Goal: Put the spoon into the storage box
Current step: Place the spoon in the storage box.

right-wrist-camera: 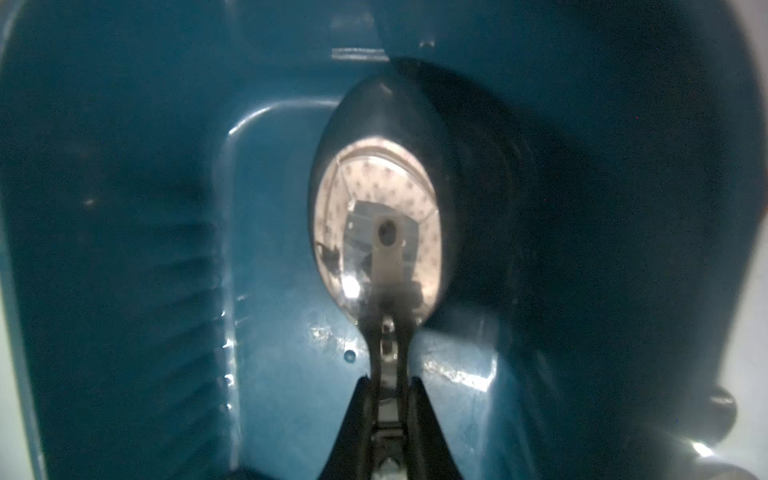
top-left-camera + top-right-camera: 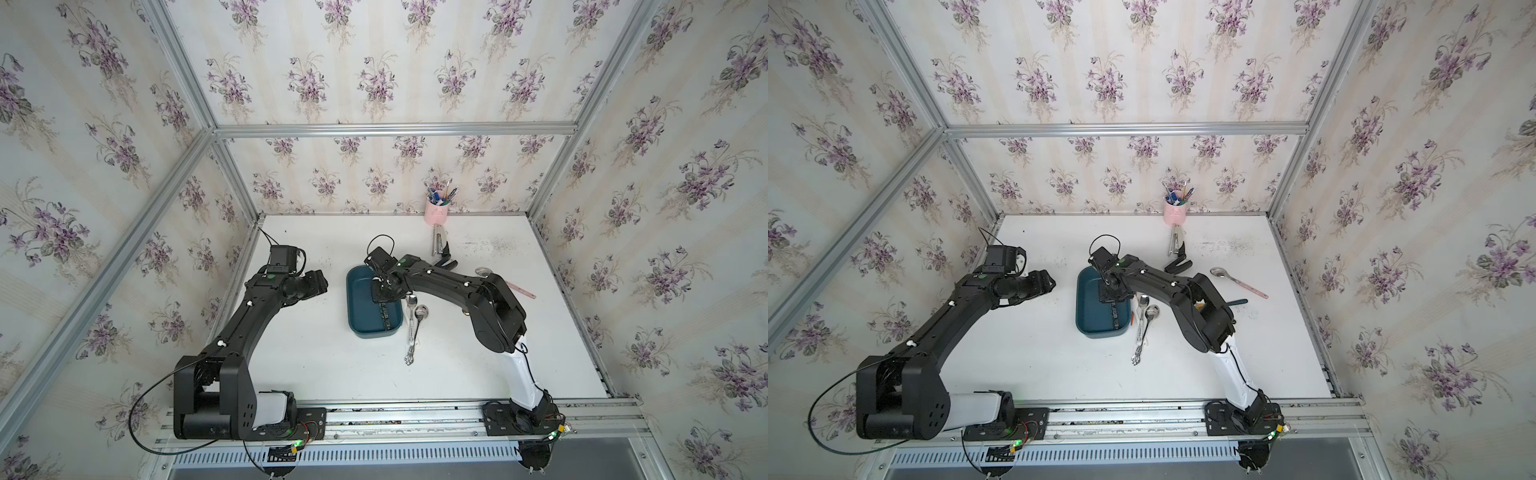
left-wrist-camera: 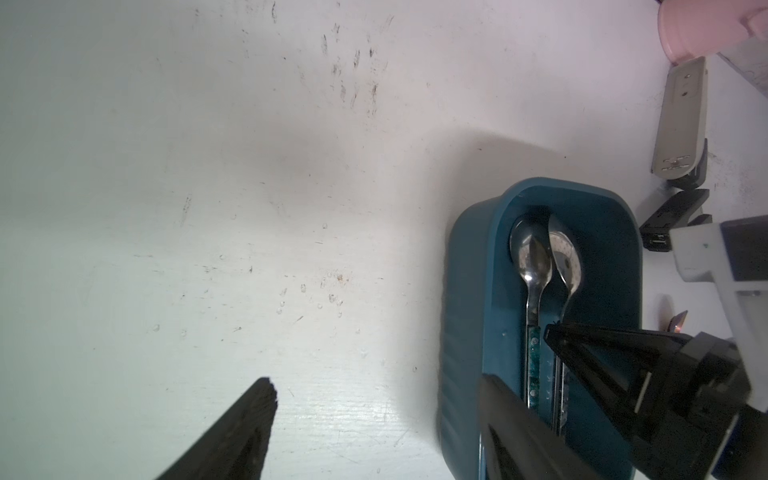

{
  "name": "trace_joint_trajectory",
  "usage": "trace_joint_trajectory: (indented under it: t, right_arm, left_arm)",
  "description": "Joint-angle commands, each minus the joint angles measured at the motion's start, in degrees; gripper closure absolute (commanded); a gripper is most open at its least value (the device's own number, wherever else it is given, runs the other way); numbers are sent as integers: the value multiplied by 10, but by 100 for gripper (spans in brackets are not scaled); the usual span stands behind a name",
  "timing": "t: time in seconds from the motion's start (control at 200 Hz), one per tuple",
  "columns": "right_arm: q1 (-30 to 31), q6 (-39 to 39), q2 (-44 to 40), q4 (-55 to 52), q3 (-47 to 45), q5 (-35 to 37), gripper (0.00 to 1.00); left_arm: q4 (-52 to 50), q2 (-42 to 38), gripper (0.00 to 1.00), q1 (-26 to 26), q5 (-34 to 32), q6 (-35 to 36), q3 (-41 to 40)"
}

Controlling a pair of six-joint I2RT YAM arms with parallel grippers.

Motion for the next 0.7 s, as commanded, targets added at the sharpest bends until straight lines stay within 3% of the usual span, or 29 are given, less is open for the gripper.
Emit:
trace_joint_trajectory:
  t: [0.0,0.32,0.694]
  right_arm:
    - [0,7,17,-4,11,6,93]
    - [1,6,39,-20,22,19,88]
    - [1,1,19,-28,24,29,63]
  left_arm:
    - [-1,3,20,0,5,10,0]
    - [-1,4,20,0,8,12,2]
    - [2,5,20,-1,12,6,7]
